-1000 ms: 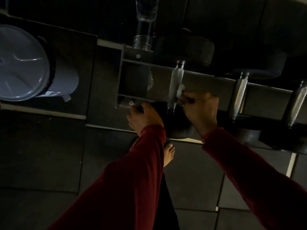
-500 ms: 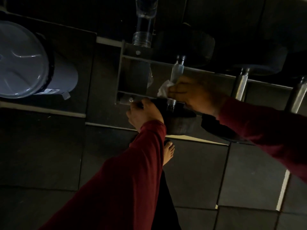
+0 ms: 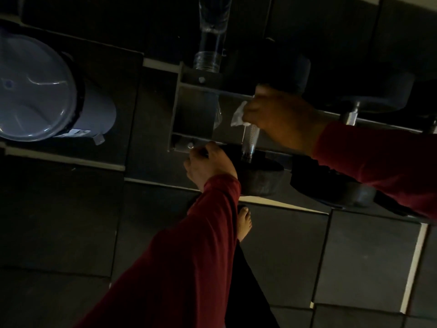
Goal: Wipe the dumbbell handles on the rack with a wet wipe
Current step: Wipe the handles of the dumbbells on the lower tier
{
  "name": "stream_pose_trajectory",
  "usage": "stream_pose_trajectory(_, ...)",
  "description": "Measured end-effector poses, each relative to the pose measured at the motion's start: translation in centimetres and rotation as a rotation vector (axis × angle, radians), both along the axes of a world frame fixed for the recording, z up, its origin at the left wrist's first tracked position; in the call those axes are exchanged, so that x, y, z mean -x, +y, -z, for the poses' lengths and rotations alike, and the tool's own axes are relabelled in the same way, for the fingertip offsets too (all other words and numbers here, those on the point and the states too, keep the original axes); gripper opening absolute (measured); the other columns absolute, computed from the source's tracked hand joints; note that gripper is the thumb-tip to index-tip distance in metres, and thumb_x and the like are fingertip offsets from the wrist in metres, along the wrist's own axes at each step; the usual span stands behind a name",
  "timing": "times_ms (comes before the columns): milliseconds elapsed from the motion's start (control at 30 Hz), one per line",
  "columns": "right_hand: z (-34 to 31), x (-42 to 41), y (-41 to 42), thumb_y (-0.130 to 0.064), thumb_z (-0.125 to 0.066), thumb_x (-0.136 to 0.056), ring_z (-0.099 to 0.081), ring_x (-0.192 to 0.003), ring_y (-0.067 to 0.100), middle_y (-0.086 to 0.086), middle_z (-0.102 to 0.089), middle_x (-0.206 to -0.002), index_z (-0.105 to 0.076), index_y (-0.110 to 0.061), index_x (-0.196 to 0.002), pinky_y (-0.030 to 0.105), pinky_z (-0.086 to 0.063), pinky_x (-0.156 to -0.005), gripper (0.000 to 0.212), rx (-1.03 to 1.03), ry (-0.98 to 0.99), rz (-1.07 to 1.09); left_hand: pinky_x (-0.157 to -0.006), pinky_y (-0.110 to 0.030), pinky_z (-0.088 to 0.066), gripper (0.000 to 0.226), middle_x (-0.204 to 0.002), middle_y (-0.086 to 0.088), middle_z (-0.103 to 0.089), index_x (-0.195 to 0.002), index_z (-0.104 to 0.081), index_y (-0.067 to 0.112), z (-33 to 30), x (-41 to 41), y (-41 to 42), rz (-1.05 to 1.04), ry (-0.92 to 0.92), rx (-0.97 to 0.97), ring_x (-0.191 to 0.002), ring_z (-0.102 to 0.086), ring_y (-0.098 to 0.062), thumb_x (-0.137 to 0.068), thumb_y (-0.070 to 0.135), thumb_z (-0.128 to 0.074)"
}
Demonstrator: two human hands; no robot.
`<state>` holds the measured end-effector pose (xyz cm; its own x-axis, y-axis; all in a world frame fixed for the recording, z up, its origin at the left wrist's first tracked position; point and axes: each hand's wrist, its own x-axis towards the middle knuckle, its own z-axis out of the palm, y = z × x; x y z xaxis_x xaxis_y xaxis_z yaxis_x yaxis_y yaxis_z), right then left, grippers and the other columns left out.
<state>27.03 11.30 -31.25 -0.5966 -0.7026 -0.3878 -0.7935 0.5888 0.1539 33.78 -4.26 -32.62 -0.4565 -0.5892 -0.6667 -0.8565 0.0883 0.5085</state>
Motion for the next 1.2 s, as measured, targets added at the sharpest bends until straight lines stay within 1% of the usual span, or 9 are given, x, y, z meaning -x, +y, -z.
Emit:
stream_pose_trajectory(133,-0.5,-3.0,-0.7,-0.002,-0.046,-0.088,-0.053,-0.11,0.04,0.018,-0.063,-0.116,-0.063,-0.002,-0.114,0.054,-0.044,-0.099,0.031,0.15,-0.177,0.055,-0.089,-0.032,-0.038,0.039,-0.115,-0.009,-0.058,-0.115,-0.066,0.011,0.3,0.0,0.0,0.015,-0.004,0.019,-0.108,-0.054,-0.025,-0.093,0.035,-0.044)
stream_pose_trajectory(367,-1.8,-4.1,3.0,-0.016,-0.066,-0.091,-0.066,-0.099,0.008,-0.011,-0.072,-0.105,-0.074,-0.03,-0.106,0.033,-0.054,-0.092,0.023,0.7,-0.467,0.883,-0.099,-0.038,-0.036,0.042,-0.133,-0.009,-0.051,-0.129,-0.057,0.013,0.3,-0.7,0.3,0.17,0.089,0.155,-0.122,-0.047,-0.027,-0.096,0.035,-0.043)
stream_pose_trajectory(533,-3.8,-7.1,9.9,0.0,-0.059,-0.091,-0.07,-0.097,0.005,-0.008,-0.075,-0.105,-0.076,-0.032,-0.1,0.026,-0.057,-0.086,0.037,0.98,-0.668,1.368,-0.093,-0.044,-0.036,0.027,-0.124,-0.006,-0.052,-0.109,-0.059,0.018,-3.5,-4.6,4.9,0.505,0.353,0.399,-0.112,-0.043,-0.026,-0.09,0.032,-0.045)
stream_pose_trajectory(600,-4.9,-8.3,12.3,0.003,-0.062,-0.086,-0.072,-0.092,0.006,-0.003,-0.076,-0.101,-0.076,-0.026,-0.088,0.026,-0.057,-0.084,0.032,0.993,-0.682,1.447,-0.09,-0.038,-0.035,0.028,-0.117,-0.003,-0.053,-0.106,-0.06,0.02,-4.7,-6.5,8.4,0.6,0.508,0.376,-0.109,-0.044,-0.021,-0.088,0.032,-0.043)
stream_pose_trajectory(667,-5.8,-9.5,14.6,-0.022,-0.075,-0.077,-0.07,-0.086,0.004,-0.001,-0.076,-0.097,-0.076,-0.025,-0.083,0.022,-0.053,-0.081,0.006,0.931,-0.678,1.474,-0.088,-0.036,-0.04,0.029,-0.113,-0.003,-0.055,-0.104,-0.062,0.018,-4.9,-7.9,12.3,0.621,0.549,0.252,-0.105,-0.047,-0.02,-0.087,0.03,-0.042)
stream_pose_trajectory(733,-6.3,-10.9,16.5,-0.051,-0.082,-0.06,-0.067,-0.079,0.0,-0.007,-0.075,-0.085,-0.078,-0.027,-0.081,0.019,-0.05,-0.074,0.031,0.779,-0.698,1.457,-0.091,-0.038,-0.041,0.032,-0.111,-0.008,-0.059,-0.104,-0.064,0.014,-4.0,-8.7,15.9,0.56,0.44,0.125,-0.103,-0.05,-0.027,-0.084,0.03,-0.045)
stream_pose_trajectory(933,-1.5,-13.0,18.1,-0.015,-0.08,-0.08,-0.066,-0.096,0.005,-0.008,-0.074,-0.103,-0.078,-0.027,-0.097,-0.005,-0.039,-0.066,0.021,0.602,-0.535,1.354,-0.102,-0.038,-0.03,0.041,-0.133,-0.017,-0.052,-0.125,-0.055,0.01,-1.2,-7.9,20.3,0.184,0.051,0.114,-0.119,-0.047,-0.035,-0.093,0.036,-0.046)
stream_pose_trajectory(1067,1.6,-12.7,17.8,-0.019,-0.074,-0.081,-0.068,-0.092,0.014,-0.006,-0.073,-0.098,-0.077,-0.027,-0.087,0.03,-0.058,-0.082,0.01,0.605,-0.402,1.464,-0.105,-0.037,-0.032,0.067,-0.13,-0.017,-0.056,-0.129,-0.058,0.009,-0.6,-7.9,20.6,0.047,0.146,0.142,-0.118,-0.049,-0.035,-0.078,0.044,-0.032)
stream_pose_trajectory(1200,2.9,-12.6,18.3,-0.019,-0.064,-0.09,-0.067,-0.097,0.022,0.003,-0.069,-0.098,-0.07,-0.02,-0.081,0.025,-0.049,-0.076,0.011,0.591,-0.414,1.501,-0.101,-0.043,-0.04,0.076,-0.121,-0.014,-0.064,-0.125,-0.062,0.012,-0.4,-8.0,20.6,-0.022,0.209,0.133,-0.112,-0.056,-0.034,-0.071,0.054,-0.029)
